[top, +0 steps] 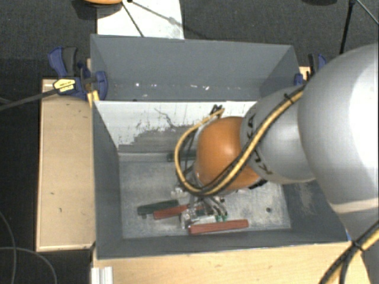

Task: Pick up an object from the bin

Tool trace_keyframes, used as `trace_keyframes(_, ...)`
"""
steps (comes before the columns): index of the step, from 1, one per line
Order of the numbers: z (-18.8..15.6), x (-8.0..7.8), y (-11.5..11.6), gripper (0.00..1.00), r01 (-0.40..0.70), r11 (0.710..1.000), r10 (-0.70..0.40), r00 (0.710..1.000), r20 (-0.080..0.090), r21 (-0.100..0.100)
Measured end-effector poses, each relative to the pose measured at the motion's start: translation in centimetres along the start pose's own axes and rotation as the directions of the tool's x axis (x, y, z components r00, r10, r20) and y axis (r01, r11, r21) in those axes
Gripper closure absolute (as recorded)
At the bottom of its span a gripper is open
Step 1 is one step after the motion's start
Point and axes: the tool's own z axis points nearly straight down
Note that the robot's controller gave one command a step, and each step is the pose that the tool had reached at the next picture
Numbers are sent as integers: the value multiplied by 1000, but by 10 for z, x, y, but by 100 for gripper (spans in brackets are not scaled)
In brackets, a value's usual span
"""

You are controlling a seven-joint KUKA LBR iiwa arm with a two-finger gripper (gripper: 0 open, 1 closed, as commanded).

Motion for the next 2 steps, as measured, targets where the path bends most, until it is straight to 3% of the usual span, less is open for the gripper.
trace_keyframes(1, -7, -6, 3, 100, 112, 994, -112, 994, -13, 2)
trace_keyframes(2, -6, -15, 38, 100, 224, 975, -224, 975, -8, 0)
